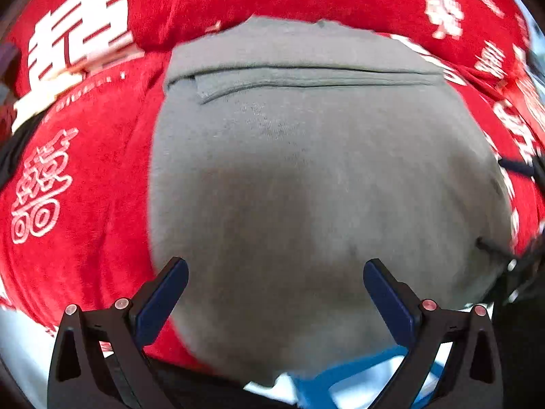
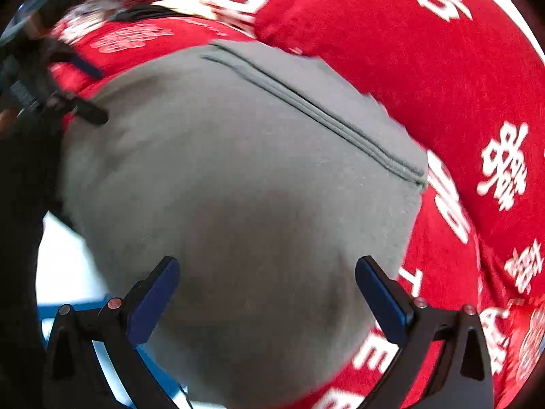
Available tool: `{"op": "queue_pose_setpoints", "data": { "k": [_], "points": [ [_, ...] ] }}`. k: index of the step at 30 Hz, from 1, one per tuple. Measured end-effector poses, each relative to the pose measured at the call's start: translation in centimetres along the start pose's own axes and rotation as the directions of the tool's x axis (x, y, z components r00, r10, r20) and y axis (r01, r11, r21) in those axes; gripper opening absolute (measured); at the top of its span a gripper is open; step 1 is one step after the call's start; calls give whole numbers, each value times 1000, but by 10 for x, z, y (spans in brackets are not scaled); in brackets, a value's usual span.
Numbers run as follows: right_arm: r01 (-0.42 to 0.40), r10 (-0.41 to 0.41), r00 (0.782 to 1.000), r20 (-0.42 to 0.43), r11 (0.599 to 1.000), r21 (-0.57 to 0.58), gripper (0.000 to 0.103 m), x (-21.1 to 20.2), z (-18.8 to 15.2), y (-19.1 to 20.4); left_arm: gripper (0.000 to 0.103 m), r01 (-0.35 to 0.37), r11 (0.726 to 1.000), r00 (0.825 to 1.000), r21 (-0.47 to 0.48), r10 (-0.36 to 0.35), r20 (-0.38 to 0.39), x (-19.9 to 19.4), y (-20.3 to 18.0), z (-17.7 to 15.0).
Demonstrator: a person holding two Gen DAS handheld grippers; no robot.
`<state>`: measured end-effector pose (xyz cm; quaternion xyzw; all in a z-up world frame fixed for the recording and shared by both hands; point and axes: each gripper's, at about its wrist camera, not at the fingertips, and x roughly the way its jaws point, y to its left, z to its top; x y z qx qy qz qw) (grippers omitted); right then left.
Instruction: Fold small clothes
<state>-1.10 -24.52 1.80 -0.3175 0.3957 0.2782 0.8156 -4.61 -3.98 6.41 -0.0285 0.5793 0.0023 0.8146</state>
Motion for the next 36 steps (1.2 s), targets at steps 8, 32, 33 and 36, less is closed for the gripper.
{"op": "queue_pose_setpoints", "data": {
  "k": [8, 32, 33, 36],
  "points": [
    [-33, 41, 998, -38, 980, 197, 102, -1, -51, -16, 103, -28, 998, 998, -50, 25, -50, 21, 2, -29],
    [-280, 365, 930, -41, 777, 563, 79, -20, -89, -38, 103, 133, 905, 956, -404, -225, -189, 52, 59, -76],
    [-284, 377, 925, -45, 765, 578, 77, -18, -91, -38, 103, 137, 904, 955, -406, -230, -188, 55, 69, -69],
    [-244, 350, 934, -68, 768, 592, 57, -17, -97, -38, 97, 136, 908, 958, -396, -222, -181, 52, 69, -70]
  ]
}}
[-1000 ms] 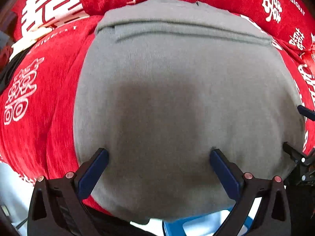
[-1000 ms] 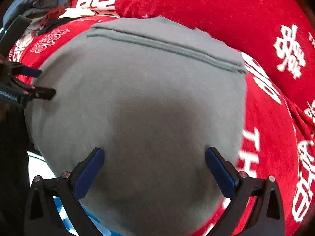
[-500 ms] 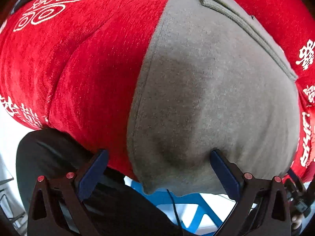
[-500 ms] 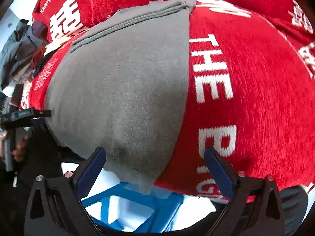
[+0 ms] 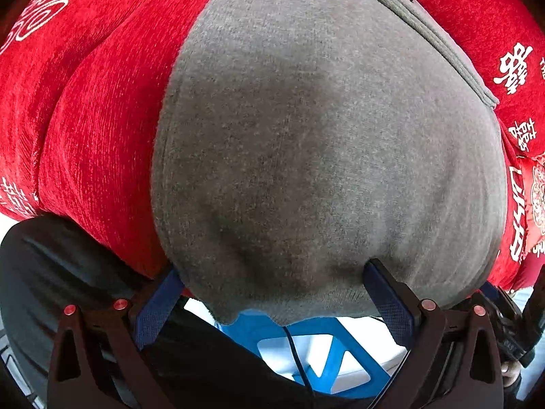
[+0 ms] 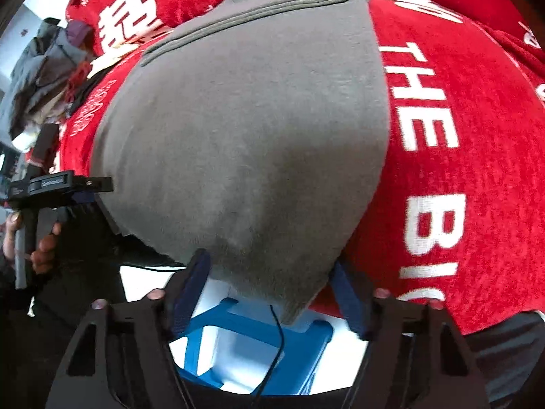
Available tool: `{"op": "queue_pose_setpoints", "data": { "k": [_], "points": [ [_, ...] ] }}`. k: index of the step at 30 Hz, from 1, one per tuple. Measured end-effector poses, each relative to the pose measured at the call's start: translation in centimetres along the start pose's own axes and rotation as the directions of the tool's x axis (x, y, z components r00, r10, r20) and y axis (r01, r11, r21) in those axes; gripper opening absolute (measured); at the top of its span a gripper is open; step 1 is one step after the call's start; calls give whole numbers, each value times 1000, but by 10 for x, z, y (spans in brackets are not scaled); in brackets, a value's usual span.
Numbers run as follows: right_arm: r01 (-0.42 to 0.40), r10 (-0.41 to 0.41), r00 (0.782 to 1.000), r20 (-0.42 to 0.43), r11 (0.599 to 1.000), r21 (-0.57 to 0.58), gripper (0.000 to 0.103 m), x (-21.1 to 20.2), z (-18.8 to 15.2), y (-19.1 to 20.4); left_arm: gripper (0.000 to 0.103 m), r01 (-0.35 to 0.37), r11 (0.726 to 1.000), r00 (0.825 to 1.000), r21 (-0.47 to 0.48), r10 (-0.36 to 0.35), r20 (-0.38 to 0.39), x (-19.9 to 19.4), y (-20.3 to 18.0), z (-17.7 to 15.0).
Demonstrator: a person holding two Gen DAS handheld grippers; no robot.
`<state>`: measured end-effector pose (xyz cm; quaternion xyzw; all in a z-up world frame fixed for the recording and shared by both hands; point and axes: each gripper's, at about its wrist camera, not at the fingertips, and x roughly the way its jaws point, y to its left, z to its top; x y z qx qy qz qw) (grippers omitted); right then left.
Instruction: Fold small clothes
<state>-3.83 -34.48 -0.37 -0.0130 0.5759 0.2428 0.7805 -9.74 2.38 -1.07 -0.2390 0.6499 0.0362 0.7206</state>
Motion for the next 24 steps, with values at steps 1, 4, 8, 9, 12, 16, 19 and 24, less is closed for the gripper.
{"op": "queue_pose_setpoints", "data": {
  "k": [1, 4, 8, 9, 12, 16, 19, 24],
  "points": [
    [19, -19, 1000, 3, 1000, 7, 44, 1, -1, 0, 94, -2, 1000, 1000, 8, 1, 7, -4, -3, -8],
    [-12, 12, 1000, 2, 999, 35, 13, 4, 0, -3, 71, -10, 999, 999, 46, 9, 31, -19, -5, -9],
    [-65, 64, 998, 29, 996, 58, 12, -1, 3, -6, 21, 36, 995, 999, 94, -40, 36, -36, -4, -12],
    [-93, 90, 995, 48, 993, 68, 12, -5, 5, -7, 21, 49, 994, 998, 97, -52, 38, -39, -3, -11],
    [-154, 146, 982, 116, 986, 64, 12, -22, 12, -6, 19, 35, 993, 998, 116, -42, 57, -49, -7, -7],
    [-171, 155, 965, 214, 984, 59, 12, -44, 28, -8, 19, 137, 987, 982, 84, -147, 123, -68, -5, 1],
    [-157, 135, 966, 222, 984, 85, 12, -37, 39, -20, 19, 164, 986, 979, 33, -167, 118, -53, 10, 10],
    [-167, 146, 975, 169, 979, 117, 19, -14, 41, -29, 63, 215, 977, 972, 3, -215, 94, -52, 20, 12]
  ]
}}
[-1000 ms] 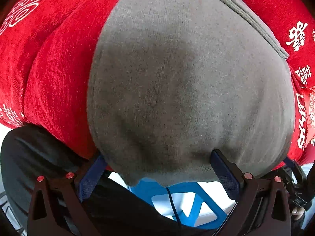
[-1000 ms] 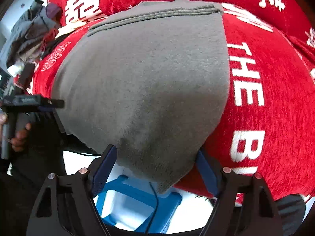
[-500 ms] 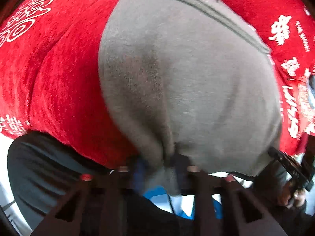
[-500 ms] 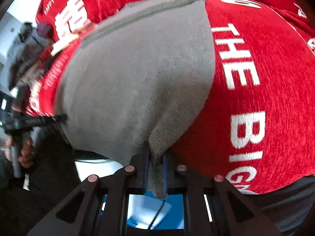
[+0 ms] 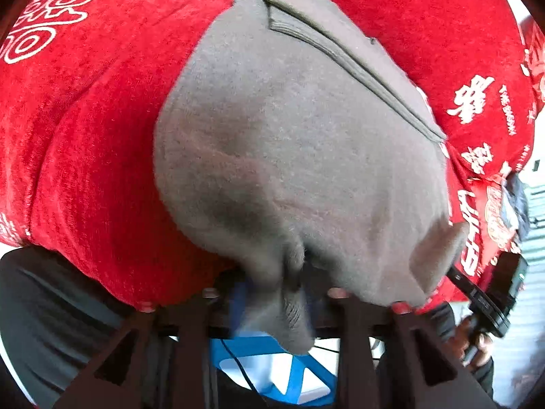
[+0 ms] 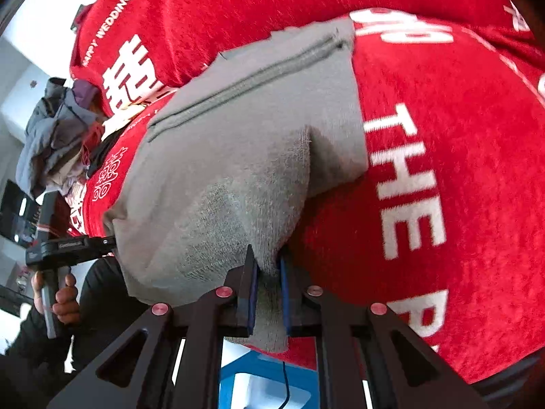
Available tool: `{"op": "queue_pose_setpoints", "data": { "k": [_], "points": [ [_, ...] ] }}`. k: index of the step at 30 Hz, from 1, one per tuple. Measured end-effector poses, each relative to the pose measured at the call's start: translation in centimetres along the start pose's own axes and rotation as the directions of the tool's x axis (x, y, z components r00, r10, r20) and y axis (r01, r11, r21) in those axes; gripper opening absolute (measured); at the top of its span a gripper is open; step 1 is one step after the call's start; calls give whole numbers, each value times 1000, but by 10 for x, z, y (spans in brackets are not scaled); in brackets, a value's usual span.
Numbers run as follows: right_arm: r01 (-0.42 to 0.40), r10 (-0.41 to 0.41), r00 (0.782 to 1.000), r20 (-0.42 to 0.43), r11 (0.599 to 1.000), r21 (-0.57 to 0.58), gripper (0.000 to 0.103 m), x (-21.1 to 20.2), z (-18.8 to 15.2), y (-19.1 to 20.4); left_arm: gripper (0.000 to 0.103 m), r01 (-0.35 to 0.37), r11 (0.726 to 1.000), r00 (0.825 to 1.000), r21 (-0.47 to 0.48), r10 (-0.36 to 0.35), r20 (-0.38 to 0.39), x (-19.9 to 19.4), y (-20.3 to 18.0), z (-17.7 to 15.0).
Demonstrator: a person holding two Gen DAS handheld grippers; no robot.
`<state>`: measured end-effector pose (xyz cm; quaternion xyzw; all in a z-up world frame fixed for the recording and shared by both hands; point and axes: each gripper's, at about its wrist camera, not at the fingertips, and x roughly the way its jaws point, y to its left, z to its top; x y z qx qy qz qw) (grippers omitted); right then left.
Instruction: Fold small clothes
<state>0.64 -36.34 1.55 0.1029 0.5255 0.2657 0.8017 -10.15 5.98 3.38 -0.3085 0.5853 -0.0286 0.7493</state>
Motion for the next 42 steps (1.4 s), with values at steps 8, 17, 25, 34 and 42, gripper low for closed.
{"op": "queue_pose_setpoints", "data": {
  "k": [8, 17, 25, 34, 42],
  "points": [
    [-21, 22, 1000, 23, 1000, -15, 59, -6, -16, -8, 85, -34, 999, 998, -13, 34, 48, -6, 7, -9],
    [12, -10, 1000, 15, 984, -179, 49, 0, -17, 9, 79, 43, 999, 997, 3, -44, 65, 3, 3, -12],
    [-22, 28, 999, 36, 988, -151, 29, -2, -16, -2, 23, 9, 1000, 994, 13, -10, 105, -1, 8, -8],
    [-155, 164, 986, 36, 971, -181, 7, -23, -19, 6, 12, 54, 996, 983, 73, -66, 173, -28, -1, -14],
    [-342, 382, 915, 127, 904, -255, 6, -78, -5, 39, 12, 138, 983, 938, 122, -169, 302, -81, -27, -8]
  ]
}}
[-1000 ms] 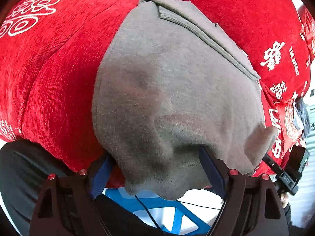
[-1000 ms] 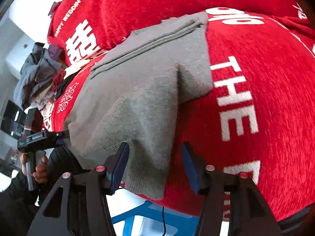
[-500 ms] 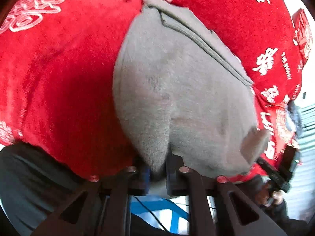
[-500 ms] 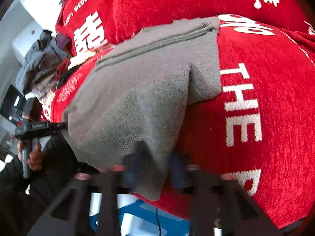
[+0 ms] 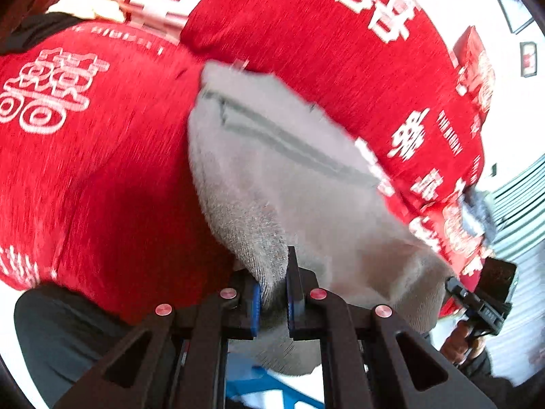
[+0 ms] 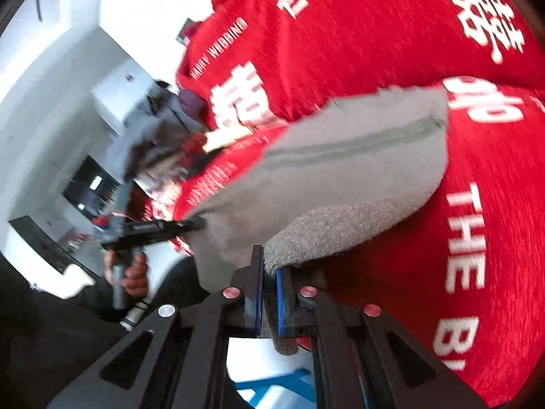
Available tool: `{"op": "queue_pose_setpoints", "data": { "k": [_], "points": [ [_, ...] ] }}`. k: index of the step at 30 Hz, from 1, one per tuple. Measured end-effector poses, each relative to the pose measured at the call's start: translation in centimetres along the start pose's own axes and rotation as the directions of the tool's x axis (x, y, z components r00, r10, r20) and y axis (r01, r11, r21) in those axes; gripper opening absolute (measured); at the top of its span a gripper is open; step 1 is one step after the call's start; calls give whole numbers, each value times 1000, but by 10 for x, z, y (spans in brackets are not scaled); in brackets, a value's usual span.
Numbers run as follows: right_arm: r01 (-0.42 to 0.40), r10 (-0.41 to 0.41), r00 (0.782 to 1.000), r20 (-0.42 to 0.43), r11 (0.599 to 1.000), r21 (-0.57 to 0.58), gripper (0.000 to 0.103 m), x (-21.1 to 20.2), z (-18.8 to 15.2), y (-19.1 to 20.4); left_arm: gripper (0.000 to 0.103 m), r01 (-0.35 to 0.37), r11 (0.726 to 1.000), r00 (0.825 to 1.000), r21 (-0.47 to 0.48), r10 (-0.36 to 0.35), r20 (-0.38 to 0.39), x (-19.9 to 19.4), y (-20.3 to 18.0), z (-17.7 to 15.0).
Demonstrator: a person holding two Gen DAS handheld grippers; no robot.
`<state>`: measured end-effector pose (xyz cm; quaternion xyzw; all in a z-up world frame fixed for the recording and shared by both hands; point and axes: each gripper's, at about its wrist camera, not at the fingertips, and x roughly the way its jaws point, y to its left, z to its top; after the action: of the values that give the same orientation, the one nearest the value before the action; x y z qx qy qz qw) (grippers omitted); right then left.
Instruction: Fold small clothes
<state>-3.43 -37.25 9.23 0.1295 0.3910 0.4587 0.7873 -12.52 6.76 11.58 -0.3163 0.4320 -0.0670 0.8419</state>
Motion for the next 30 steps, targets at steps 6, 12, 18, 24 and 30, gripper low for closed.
{"op": "queue_pose_setpoints", "data": {
  "k": [6, 12, 18, 24, 30],
  "points": [
    [-106, 92, 982, 163, 992, 75, 6, -12, 38, 1, 12, 106, 990, 993, -88, -101, 64, 0, -2, 42],
    [-162, 99, 951, 295, 966, 201, 6, -10, 77, -27, 12, 176, 967, 982, -186, -158, 106, 18, 5, 88],
    [-129, 35, 942, 334, 956, 262, 6, 11, 128, -55, 12, 178, 958, 981, -223, -156, 113, 50, 10, 146],
    [-54, -44, 954, 296, 948, 313, 6, 54, 180, -105, 12, 127, 954, 992, -270, -115, 59, 109, 24, 198],
    [80, -156, 972, 173, 921, 382, 6, 110, 204, -166, 12, 41, 942, 999, -334, -50, -21, 176, 49, 223]
  ]
}}
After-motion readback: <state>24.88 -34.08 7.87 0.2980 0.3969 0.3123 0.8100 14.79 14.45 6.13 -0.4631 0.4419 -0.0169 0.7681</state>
